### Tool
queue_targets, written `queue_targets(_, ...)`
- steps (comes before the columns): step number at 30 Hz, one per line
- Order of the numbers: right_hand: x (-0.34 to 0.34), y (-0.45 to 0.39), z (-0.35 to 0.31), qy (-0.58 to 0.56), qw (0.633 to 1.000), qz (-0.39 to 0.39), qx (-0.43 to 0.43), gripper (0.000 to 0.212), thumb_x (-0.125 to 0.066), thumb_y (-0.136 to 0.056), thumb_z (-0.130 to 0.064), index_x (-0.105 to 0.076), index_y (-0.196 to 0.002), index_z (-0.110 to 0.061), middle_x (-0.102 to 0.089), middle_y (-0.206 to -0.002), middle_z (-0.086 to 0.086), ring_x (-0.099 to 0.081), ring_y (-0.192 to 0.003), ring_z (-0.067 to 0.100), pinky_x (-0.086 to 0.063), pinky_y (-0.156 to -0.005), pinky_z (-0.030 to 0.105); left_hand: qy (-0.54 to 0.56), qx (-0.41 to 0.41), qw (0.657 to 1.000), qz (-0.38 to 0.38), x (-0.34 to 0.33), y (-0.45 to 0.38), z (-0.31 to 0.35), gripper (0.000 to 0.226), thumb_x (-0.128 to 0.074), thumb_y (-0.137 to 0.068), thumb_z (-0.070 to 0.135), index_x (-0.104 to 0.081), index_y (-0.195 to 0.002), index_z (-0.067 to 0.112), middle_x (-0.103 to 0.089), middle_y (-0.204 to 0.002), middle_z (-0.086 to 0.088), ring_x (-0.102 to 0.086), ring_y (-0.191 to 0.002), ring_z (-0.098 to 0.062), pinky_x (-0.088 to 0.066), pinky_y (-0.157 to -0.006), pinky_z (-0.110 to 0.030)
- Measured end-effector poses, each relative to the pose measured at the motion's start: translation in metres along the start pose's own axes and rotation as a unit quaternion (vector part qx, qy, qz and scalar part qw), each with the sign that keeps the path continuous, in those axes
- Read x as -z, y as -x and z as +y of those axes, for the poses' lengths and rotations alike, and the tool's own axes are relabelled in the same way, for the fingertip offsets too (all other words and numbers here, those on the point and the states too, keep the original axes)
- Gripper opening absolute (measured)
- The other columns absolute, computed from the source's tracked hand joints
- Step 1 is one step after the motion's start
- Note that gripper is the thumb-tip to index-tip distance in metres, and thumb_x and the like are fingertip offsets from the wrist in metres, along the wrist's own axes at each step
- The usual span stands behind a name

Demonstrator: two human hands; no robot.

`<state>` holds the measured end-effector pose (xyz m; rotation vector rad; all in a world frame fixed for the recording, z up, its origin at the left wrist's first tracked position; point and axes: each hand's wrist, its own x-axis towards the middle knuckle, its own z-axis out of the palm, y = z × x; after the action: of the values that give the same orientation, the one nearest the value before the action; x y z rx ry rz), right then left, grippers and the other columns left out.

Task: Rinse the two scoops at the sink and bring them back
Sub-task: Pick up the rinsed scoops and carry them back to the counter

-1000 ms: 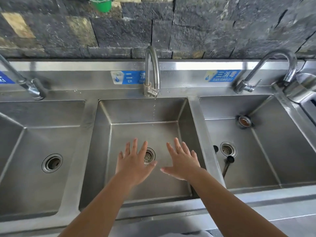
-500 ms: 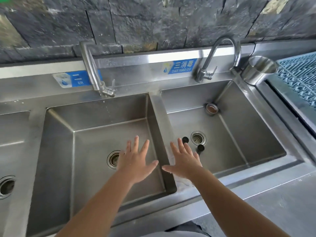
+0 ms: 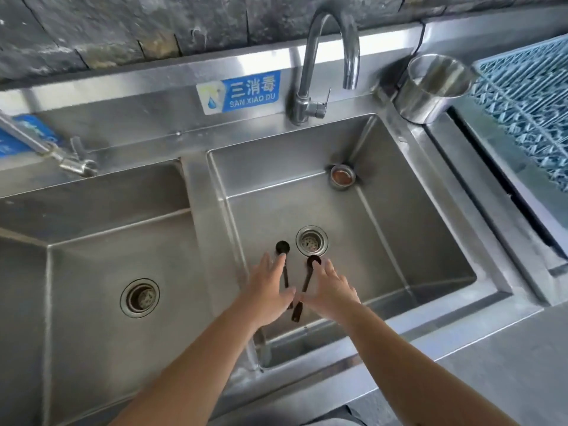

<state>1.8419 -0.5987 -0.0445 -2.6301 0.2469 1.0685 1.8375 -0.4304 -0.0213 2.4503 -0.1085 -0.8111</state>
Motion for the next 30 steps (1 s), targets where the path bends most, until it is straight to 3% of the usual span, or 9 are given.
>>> queue_targets(3,-0.013,-0.036,0.021,-0.014,0.998,-0.046,-0.032,0.082,-0.062,-0.085,-0.048,-0.02,-0.151,-0.023,-0.026,-0.156,0.005,-0.036,-0.138,0.033,-0.04,-0.107,0.051,0.005,0.036,0.998,-0.044,-0.031,-0.04,0.007,0.075,-0.045,-0.093,0.041,-0.004,-0.153,0.024,-0.009,-0.162,-0.014,-0.013,-0.147,-0.032,-0.018,-0.116,-0.046)
queue_targets(6,-0.03,-0.078,0.043,-0.02,0.992,-0.104,-0.074,0.072,-0.062,-0.089,-0.038,-0.03,-0.148,-0.011,-0.034,-0.153,0.015,-0.038,-0.139,0.033,-0.038,-0.11,0.043,0.024,0.111,0.99,-0.088,-0.064,-0.082,0.004,0.074,-0.049,-0.09,0.036,-0.013,-0.152,0.02,-0.023,-0.156,-0.015,-0.028,-0.14,-0.035,-0.03,-0.112,-0.045)
queue_targets(9,-0.045,-0.111,0.05,-0.123,0.977,-0.116,-0.126,0.041,-0.065,-0.082,-0.035,-0.058,-0.119,-0.018,-0.062,-0.114,0.008,-0.057,-0.111,0.028,-0.047,-0.088,0.034,0.065,0.189,0.976,-0.082,-0.091,-0.118,-0.007,0.064,-0.053,-0.083,0.034,-0.032,-0.141,0.017,-0.042,-0.141,-0.015,-0.043,-0.127,-0.039,-0.039,-0.105,-0.049)
queue_targets(12,-0.059,-0.14,0.045,-0.207,0.961,-0.111,-0.145,0.025,-0.062,-0.079,-0.029,-0.067,-0.101,-0.018,-0.062,-0.086,0.001,-0.059,-0.084,0.021,-0.042,-0.071,0.028,0.139,0.25,0.958,-0.025,-0.109,-0.146,-0.017,0.049,-0.053,-0.077,0.029,-0.045,-0.121,0.011,-0.053,-0.121,-0.017,-0.052,-0.113,-0.039,-0.046,-0.096,-0.049)
queue_targets(14,-0.071,-0.154,0.042,-0.242,0.949,-0.099,-0.178,0.022,-0.061,-0.08,-0.026,-0.064,-0.097,-0.013,-0.061,-0.085,0.003,-0.056,-0.079,0.023,-0.041,-0.069,0.028,0.153,0.277,0.949,0.003,-0.119,-0.162,-0.024,0.037,-0.052,-0.078,0.021,-0.046,-0.111,0.008,-0.053,-0.114,-0.018,-0.054,-0.106,-0.039,-0.048,-0.092,-0.048)
queue_targets(20,-0.105,-0.17,0.043,-0.26,0.936,-0.06,-0.229,0.014,-0.064,-0.078,-0.03,-0.052,-0.08,-0.022,-0.064,-0.091,0.006,-0.066,-0.097,0.031,-0.044,-0.072,0.03,0.122,0.306,0.943,0.04,-0.137,-0.198,-0.045,0.025,-0.052,-0.087,0.016,-0.048,-0.108,0.005,-0.053,-0.116,-0.019,-0.055,-0.105,-0.039,-0.047,-0.086,-0.044)
queue_targets(24,-0.105,-0.181,0.048,-0.268,0.935,-0.075,-0.219,0.012,-0.065,-0.081,-0.032,-0.061,-0.083,-0.021,-0.063,-0.09,0.004,-0.06,-0.084,0.028,-0.042,-0.072,0.029,0.104,0.312,0.943,0.055,-0.142,-0.208,-0.056,0.018,-0.056,-0.086,0.02,-0.052,-0.1,0.008,-0.058,-0.11,-0.017,-0.057,-0.104,-0.039,-0.047,-0.084,-0.043)
queue_targets(28,-0.096,-0.182,0.051,-0.27,0.941,-0.083,-0.187,0.027,-0.064,-0.086,-0.027,-0.049,-0.065,-0.018,-0.065,-0.094,0.008,-0.054,-0.08,0.026,-0.04,-0.07,0.026,0.141,0.295,0.944,0.041,-0.134,-0.208,-0.058,0.006,-0.056,-0.086,0.014,-0.051,-0.085,0.011,-0.062,-0.099,-0.017,-0.058,-0.096,-0.035,-0.041,-0.074,-0.032)
queue_targets(30,-0.081,-0.174,0.046,-0.276,0.945,-0.075,-0.16,0.03,-0.062,-0.086,-0.024,-0.045,-0.062,-0.017,-0.064,-0.085,0.01,-0.061,-0.082,0.032,-0.047,-0.071,0.031,0.167,0.284,0.943,0.048,-0.124,-0.203,-0.054,0.017,-0.054,-0.086,0.011,-0.042,-0.074,0.012,-0.058,-0.088,-0.013,-0.056,-0.087,-0.033,-0.036,-0.069,-0.031)
